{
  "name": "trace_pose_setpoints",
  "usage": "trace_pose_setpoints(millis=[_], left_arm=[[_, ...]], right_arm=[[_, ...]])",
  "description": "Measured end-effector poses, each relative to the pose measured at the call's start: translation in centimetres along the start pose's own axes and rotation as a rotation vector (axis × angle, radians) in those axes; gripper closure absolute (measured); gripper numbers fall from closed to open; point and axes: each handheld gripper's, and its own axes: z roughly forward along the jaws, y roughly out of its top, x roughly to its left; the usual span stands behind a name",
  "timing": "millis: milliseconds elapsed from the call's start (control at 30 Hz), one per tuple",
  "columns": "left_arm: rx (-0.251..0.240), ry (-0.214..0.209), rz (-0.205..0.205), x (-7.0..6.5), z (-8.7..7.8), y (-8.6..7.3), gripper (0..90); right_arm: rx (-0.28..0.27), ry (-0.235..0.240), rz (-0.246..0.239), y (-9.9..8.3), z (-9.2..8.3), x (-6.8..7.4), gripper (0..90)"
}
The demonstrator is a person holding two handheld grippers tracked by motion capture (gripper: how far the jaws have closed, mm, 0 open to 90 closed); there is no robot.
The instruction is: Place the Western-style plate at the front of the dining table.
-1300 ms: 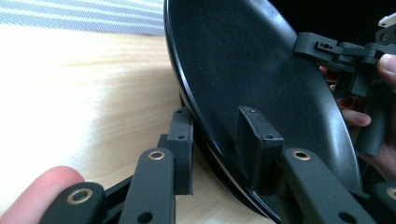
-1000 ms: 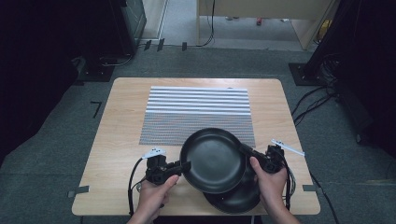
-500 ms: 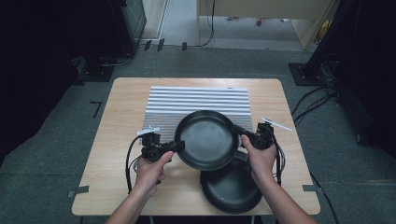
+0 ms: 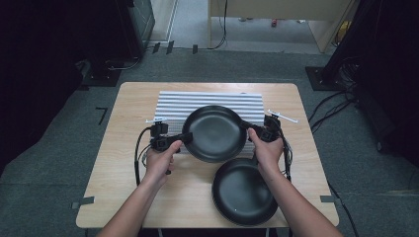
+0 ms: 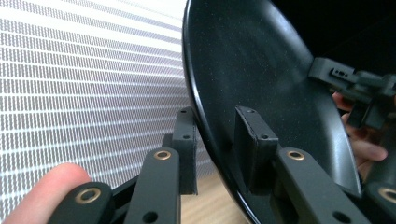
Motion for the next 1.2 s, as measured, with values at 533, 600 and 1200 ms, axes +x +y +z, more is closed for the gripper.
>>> trace_pose_setpoints(millis=[533,600,1200], left_arm=[[0.043,0.087,-0.096,3.6,4.7,2.5,71.0],[0.046,0.091,-0.096,3.7,4.9,2.6,71.0],[0.05,0.157,-0.16,5.9,7.6,4.7,71.9]], right_arm=[[0.037,-0.085,0.042,0.7,5.1,-1.8,83.7],[0.038,-0.096,0.047,0.8,5.6,-2.0,83.2],[0.048,-0.149,0.06,1.6,9.4,-2.9,81.9]])
